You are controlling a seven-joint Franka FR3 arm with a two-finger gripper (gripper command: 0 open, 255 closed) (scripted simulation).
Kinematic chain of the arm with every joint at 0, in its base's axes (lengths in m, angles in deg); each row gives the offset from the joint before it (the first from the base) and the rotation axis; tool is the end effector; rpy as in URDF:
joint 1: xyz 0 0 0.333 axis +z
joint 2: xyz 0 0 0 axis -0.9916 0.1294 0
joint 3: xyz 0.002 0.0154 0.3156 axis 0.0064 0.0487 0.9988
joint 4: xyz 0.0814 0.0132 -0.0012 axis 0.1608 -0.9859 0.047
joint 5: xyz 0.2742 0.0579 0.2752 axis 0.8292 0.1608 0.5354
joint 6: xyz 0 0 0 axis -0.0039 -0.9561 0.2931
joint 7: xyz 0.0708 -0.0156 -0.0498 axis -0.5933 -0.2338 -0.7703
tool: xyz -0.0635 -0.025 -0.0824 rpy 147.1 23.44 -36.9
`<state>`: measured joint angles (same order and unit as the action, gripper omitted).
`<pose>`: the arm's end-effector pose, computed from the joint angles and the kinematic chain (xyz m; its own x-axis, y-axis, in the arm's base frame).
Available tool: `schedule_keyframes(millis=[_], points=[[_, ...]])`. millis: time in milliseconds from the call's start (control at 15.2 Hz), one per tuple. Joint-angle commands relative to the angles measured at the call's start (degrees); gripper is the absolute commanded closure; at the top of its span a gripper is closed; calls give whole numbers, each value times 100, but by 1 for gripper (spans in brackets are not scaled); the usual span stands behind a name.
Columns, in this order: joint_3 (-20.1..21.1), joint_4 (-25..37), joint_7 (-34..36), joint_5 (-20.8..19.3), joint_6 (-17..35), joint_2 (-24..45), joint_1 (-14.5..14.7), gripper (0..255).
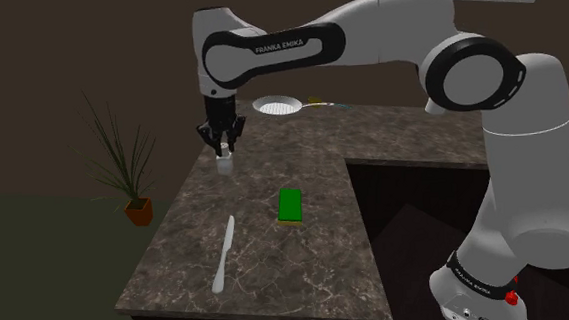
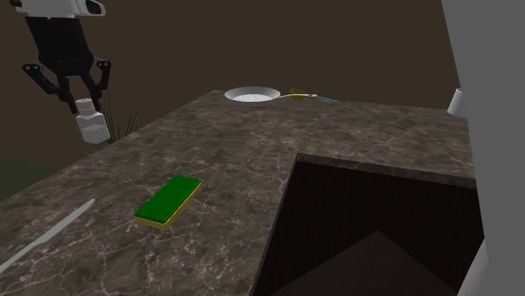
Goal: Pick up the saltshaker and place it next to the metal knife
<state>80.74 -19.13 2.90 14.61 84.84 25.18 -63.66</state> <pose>0.6388 0.2919 0.4571 0.9999 -0.0155 0.0040 -0.0154 -0.9996 -0.0224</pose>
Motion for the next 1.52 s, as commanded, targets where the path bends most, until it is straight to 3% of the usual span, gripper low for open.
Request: schedule_keyframes(millis=[0, 1122, 1452], points=[[-2, -144, -2, -1, 148, 1, -6, 255], [-29, -1016, 16, -45, 1324, 308, -14, 255], [-29, -1016, 16, -45, 1324, 308, -14, 255]])
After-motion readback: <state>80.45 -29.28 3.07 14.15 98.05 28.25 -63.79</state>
